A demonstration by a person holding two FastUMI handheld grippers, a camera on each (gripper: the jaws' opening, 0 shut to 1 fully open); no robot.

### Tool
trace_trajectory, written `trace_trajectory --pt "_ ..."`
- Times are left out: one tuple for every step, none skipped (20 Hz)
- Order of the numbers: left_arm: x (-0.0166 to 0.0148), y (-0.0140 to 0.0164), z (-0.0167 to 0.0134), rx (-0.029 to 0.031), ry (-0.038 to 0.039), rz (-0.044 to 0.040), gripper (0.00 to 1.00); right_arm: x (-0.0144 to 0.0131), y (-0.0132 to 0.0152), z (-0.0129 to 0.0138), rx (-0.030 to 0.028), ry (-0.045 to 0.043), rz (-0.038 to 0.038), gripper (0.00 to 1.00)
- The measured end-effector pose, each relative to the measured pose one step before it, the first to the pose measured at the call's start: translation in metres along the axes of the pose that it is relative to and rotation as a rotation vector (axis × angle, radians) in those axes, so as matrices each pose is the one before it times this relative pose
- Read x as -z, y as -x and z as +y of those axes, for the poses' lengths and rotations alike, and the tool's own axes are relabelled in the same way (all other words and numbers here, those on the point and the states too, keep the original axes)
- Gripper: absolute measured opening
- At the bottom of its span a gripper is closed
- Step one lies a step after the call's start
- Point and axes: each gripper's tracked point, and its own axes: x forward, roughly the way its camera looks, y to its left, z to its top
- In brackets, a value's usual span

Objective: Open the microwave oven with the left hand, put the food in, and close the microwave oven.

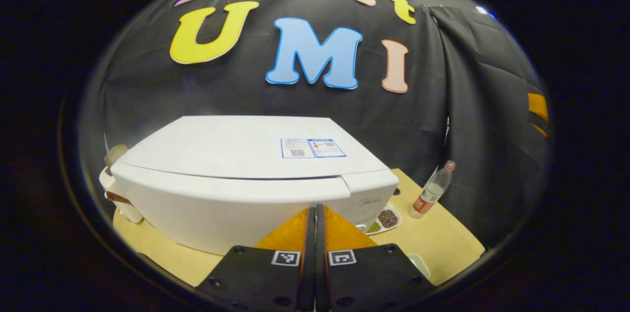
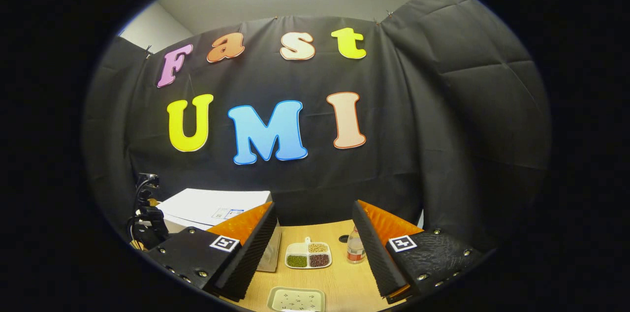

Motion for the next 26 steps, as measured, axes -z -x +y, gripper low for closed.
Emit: trace_trajectory --pt "0.00457 0.00296 0.00065 0.00460 0.02326 0.02818 0.07 -0.00144 -0.00132 -0.00014 -0.00161 0.00550 -0.00149 0.94" --pt "-0.00031 -0.00247 -0.00102 -0.00075 -0.00350 -0.01819 0.07 -0.00043 -0.00047 -0.00137 -0.00089 0.00640 -0.00414 0.94" --pt "0.00241 -0.00122 0.00179 0.00617 0.00025 0.01795 0.07 -0.00100 -0.00018 -0.00144 0.00561 0.00208 -0.00309 0.94" --pt "0.00144 0.00246 0.00055 -0.00067 0.00310 0.00321 0.07 0.00041 0.00086 -0.00006 0.00053 -0.00477 0.00069 0.94" --pt "0.00033 -0.00136 -0.00056 0.00063 -0.00114 -0.00134 0.05 0.00098 -0.00038 0.00040 -0.00027 -0.00332 0.00463 0.94" --pt "-0.00084 0.00157 0.00071 -0.00527 -0.00458 0.00024 0.07 0.00377 -0.00026 -0.00176 0.00187 -0.00447 0.00578 0.94" --pt "-0.00439 0.00274 0.00183 -0.00930 -0.00878 -0.00868 0.05 0.00147 -0.00032 0.00128 -0.00318 -0.00802 0.00521 0.94" --pt "-0.00810 0.00446 0.00196 -0.00826 -0.00909 -0.01766 0.07 0.00050 -0.00050 0.00248 -0.00549 -0.00822 0.00362 0.94" --pt "-0.00873 0.00594 0.00337 -0.00615 -0.00988 -0.01874 0.07 0.00104 0.00012 0.00338 -0.00460 -0.00510 0.00318 0.95" --pt "-0.00965 0.00593 0.00347 -0.00136 -0.00915 -0.01762 0.07 0.00058 -0.00062 0.00231 -0.00568 -0.00136 0.00069 0.94" --pt "-0.01092 0.00724 0.00389 -0.00205 -0.00570 -0.01903 0.07 -0.00112 0.00008 0.00489 -0.00813 0.00054 -0.00134 0.95" --pt "-0.01073 0.00781 0.00415 -0.00418 0.00008 -0.01946 0.07 0.00049 0.00088 0.00419 -0.00884 0.00214 -0.00240 0.95" --pt "-0.01008 0.00869 0.00558 -0.00701 0.00831 -0.02010 0.07 0.00012 0.00119 0.00376 -0.00617 0.00498 0.00015 0.95" --pt "-0.01200 0.01026 0.00432 -0.00599 0.01961 -0.01964 0.07 0.00008 0.00375 0.00391 -0.00534 0.00427 0.00040 0.94" --pt "-0.01317 0.01134 0.00218 -0.00017 0.01939 -0.02609 0.07 -0.00033 0.00219 0.00415 -0.00417 0.00322 0.00038 0.95" --pt "-0.01392 0.01257 0.00259 -0.00339 0.00749 -0.02868 0.07 -0.00092 0.00239 0.00598 -0.00709 0.00074 -0.00083 0.95" --pt "-0.01346 0.01235 0.00321 -0.00585 -0.00546 -0.02936 0.05 -0.00156 0.00119 0.00466 -0.00648 0.00032 -0.00025 0.95" --pt "-0.01538 0.01235 0.00332 -0.00714 -0.01072 -0.03167 0.07 -0.00084 0.00199 0.00550 -0.00809 0.00029 -0.00170 0.94" --pt "-0.01499 0.01280 0.00295 -0.00423 -0.01086 -0.02820 0.07 -0.00300 0.00054 0.00656 -0.00937 0.00122 -0.00306 0.94" --pt "-0.01514 0.01290 0.00366 -0.00195 -0.01373 -0.02720 0.07 -0.00535 -0.00077 0.00732 -0.00780 0.00269 -0.00622 0.94" --pt "-0.01742 0.01169 0.00543 -0.00614 -0.01731 -0.03361 0.07 -0.00755 -0.00063 0.00725 -0.00529 0.00146 -0.00980 0.94" --pt "-0.01712 0.01149 0.00584 -0.00431 -0.01227 -0.03058 0.08 -0.00472 0.00018 0.00628 -0.00519 -0.00178 -0.00892 0.94" --pt "-0.01710 0.01204 0.00583 -0.00522 -0.01071 -0.02983 0.16 -0.00607 0.00118 0.00858 -0.00704 -0.00224 -0.00898 0.94" --pt "-0.01660 0.01097 0.00625 -0.00844 -0.00563 -0.03149 0.37 -0.00520 0.00085 0.00836 -0.00499 -0.00078 -0.00567 0.94" --pt "-0.01594 0.00914 0.00851 -0.01228 -0.00942 -0.02825 0.57 -0.00475 0.00207 0.00876 -0.00638 0.00042 -0.00398 0.94" --pt "-0.01738 0.01781 0.00547 -0.00011 -0.00420 -0.02187 0.78 -0.00335 0.00165 0.00827 -0.00329 0.00224 -0.00209 0.94"
